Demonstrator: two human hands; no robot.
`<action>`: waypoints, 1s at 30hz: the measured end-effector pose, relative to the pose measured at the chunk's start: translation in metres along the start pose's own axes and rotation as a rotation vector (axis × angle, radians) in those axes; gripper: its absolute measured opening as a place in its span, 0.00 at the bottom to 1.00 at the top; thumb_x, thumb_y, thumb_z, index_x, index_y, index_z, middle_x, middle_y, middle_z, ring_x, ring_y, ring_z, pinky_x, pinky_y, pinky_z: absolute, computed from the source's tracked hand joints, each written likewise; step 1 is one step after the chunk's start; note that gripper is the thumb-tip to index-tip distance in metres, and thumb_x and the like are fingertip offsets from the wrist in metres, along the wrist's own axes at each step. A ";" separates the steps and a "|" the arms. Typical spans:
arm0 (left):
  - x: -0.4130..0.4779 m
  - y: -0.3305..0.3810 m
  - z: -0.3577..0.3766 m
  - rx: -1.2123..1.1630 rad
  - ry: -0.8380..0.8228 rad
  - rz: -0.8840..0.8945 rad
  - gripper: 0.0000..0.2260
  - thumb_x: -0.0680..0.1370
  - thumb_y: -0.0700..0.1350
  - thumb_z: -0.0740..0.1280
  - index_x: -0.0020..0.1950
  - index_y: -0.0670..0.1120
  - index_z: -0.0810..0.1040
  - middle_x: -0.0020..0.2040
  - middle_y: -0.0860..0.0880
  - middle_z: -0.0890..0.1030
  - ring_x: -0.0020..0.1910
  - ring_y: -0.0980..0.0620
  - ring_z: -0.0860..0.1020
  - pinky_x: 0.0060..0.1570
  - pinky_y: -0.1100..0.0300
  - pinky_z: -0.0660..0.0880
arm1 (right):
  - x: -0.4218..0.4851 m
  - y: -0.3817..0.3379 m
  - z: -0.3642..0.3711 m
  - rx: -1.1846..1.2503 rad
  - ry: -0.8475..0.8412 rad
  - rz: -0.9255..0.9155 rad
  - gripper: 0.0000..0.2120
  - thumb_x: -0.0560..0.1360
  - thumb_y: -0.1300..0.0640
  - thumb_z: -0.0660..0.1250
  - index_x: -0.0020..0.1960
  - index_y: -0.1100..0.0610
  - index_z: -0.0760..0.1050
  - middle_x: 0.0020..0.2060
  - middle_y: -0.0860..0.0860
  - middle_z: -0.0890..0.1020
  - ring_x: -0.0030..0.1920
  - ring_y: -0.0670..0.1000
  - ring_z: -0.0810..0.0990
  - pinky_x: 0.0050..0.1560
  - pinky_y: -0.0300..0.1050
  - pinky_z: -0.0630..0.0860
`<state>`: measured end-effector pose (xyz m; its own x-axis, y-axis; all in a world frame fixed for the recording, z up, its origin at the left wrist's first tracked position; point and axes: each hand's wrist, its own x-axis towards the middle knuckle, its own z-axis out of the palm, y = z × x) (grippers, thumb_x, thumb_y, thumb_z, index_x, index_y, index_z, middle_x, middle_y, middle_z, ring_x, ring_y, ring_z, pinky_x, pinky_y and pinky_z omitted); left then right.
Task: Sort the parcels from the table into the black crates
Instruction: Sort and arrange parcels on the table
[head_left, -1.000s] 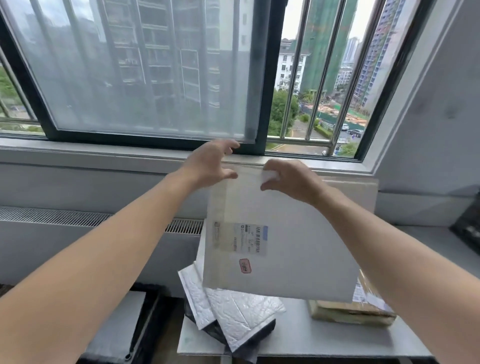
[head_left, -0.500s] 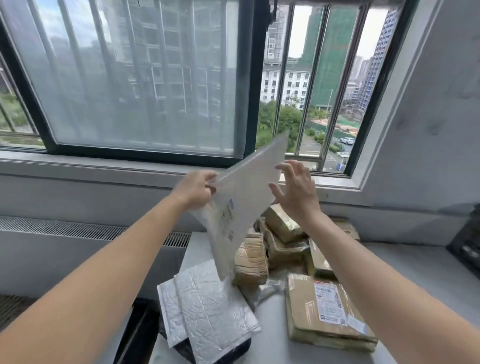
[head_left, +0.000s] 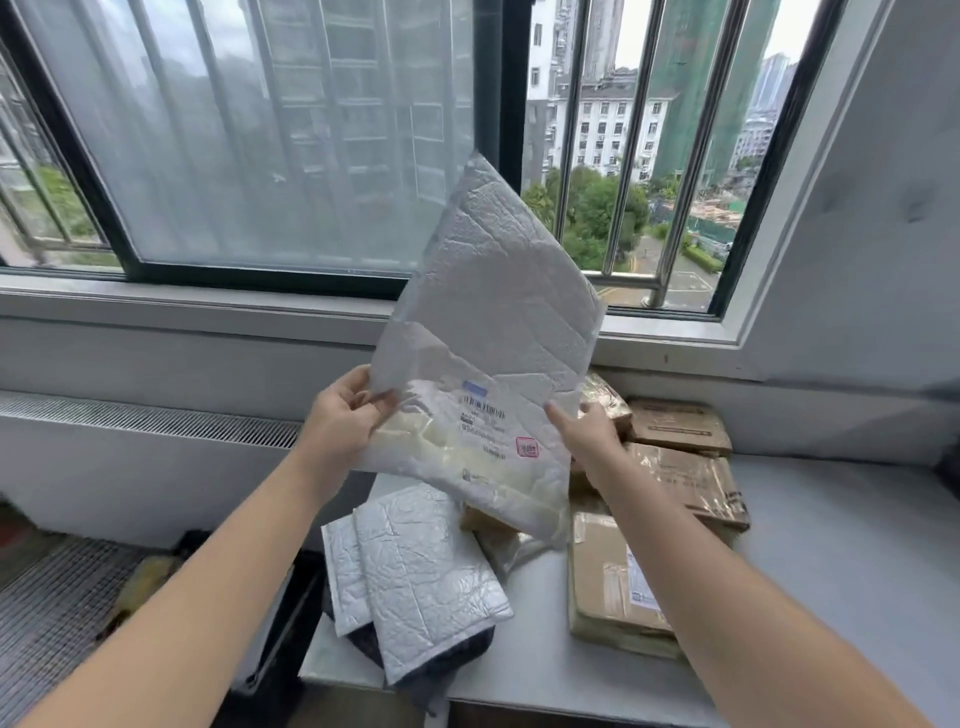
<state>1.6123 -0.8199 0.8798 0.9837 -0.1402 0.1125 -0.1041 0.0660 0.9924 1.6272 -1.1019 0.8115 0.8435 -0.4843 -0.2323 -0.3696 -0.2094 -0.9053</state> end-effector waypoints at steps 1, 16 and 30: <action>-0.006 -0.005 -0.003 -0.025 0.006 -0.012 0.10 0.79 0.34 0.66 0.52 0.48 0.80 0.41 0.49 0.85 0.36 0.54 0.83 0.37 0.63 0.80 | 0.000 0.008 0.001 -0.049 0.012 -0.002 0.36 0.74 0.40 0.71 0.73 0.59 0.63 0.66 0.56 0.75 0.61 0.57 0.76 0.61 0.55 0.75; -0.029 -0.056 -0.015 0.170 0.077 -0.166 0.31 0.70 0.34 0.77 0.66 0.51 0.65 0.55 0.51 0.81 0.50 0.56 0.82 0.39 0.63 0.79 | -0.033 0.028 -0.034 0.038 0.118 -0.533 0.19 0.78 0.63 0.68 0.67 0.56 0.69 0.45 0.43 0.77 0.40 0.37 0.80 0.37 0.28 0.73; -0.025 -0.039 0.017 0.124 0.084 0.076 0.26 0.75 0.34 0.73 0.65 0.54 0.68 0.54 0.55 0.82 0.50 0.60 0.83 0.42 0.65 0.80 | -0.049 0.023 -0.070 0.101 0.271 -0.636 0.19 0.79 0.58 0.68 0.67 0.48 0.69 0.44 0.46 0.78 0.39 0.35 0.80 0.35 0.28 0.74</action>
<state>1.5891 -0.8358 0.8393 0.9805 -0.0560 0.1884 -0.1912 -0.0496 0.9803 1.5500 -1.1431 0.8266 0.7525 -0.4910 0.4390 0.2131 -0.4491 -0.8677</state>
